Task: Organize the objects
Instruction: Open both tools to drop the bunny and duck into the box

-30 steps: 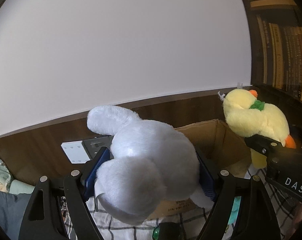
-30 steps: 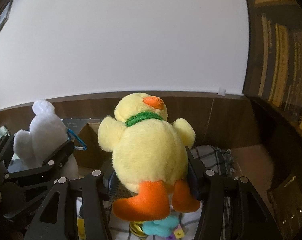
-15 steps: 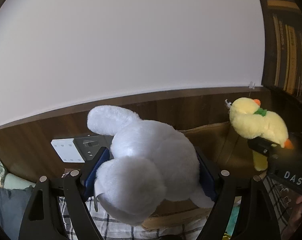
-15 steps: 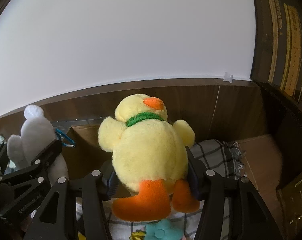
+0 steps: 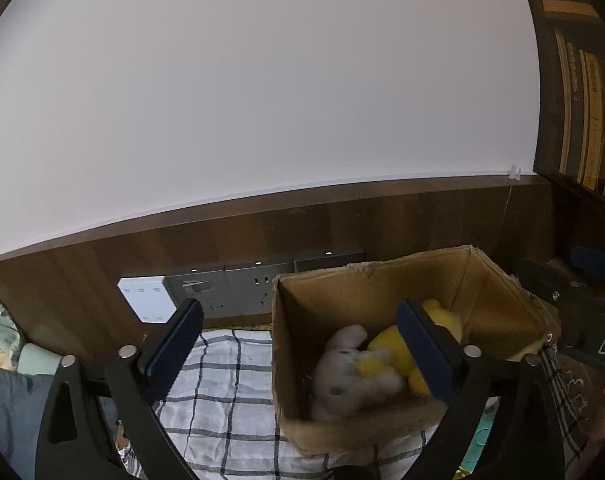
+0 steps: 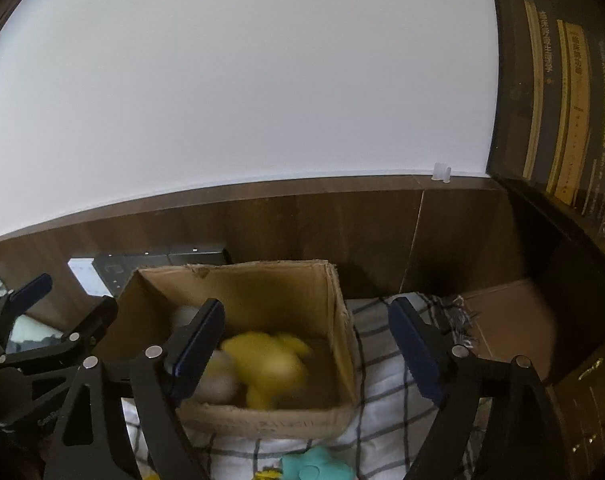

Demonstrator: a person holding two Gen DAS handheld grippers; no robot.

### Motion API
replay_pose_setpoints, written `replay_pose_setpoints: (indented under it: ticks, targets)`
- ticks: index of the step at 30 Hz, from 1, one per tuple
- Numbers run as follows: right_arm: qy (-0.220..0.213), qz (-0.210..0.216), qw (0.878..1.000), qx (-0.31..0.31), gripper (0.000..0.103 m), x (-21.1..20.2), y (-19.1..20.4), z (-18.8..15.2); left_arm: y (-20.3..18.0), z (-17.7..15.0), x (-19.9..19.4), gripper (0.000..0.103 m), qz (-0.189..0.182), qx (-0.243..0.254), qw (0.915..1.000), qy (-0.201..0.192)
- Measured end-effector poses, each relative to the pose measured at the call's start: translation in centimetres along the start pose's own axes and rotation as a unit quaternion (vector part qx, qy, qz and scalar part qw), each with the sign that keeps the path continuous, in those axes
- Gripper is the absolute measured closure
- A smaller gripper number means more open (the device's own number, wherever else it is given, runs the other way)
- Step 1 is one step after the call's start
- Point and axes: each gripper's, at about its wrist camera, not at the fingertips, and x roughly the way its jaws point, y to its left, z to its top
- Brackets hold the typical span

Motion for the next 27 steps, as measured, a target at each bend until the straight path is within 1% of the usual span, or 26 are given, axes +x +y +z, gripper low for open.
replay_pose_setpoints:
  ticks: [11,14,17,21,24,27]
  targets:
    - [-0.003,-0.001,1.0,-0.002,0.019,-1.3,-0.1,0.1,0.3,-0.4,-1.8,0.001,0.021,-0.004,0.9998,-0.006]
    - [-0.001,0.0,1.0,-0.003,0.019,-1.6,-0.1,-0.1,0.4,-0.7,-2.3,0.001,0.022,-0.003,0.9997,-0.004]
    - [0.0,-0.001,1.0,-0.005,0.019,-2.0,0.0,-0.5,0.4,-1.1,-2.7,0.001,0.026,-0.007,0.9996,-0.003]
    - [0.003,-0.003,1.0,-0.007,0.019,-2.6,-0.1,-1.4,0.6,-2.0,-3.2,0.001,0.027,-0.027,0.9993,0.006]
    - [0.006,-0.004,1.0,-0.009,0.019,-2.8,-0.1,-2.2,0.5,-2.8,-3.4,0.001,0.035,-0.027,0.999,0.01]
    - [0.01,-0.005,1.0,-0.012,0.019,-3.2,0.0,-3.0,0.4,-3.5,-3.7,0.001,0.035,-0.027,0.9989,0.016]
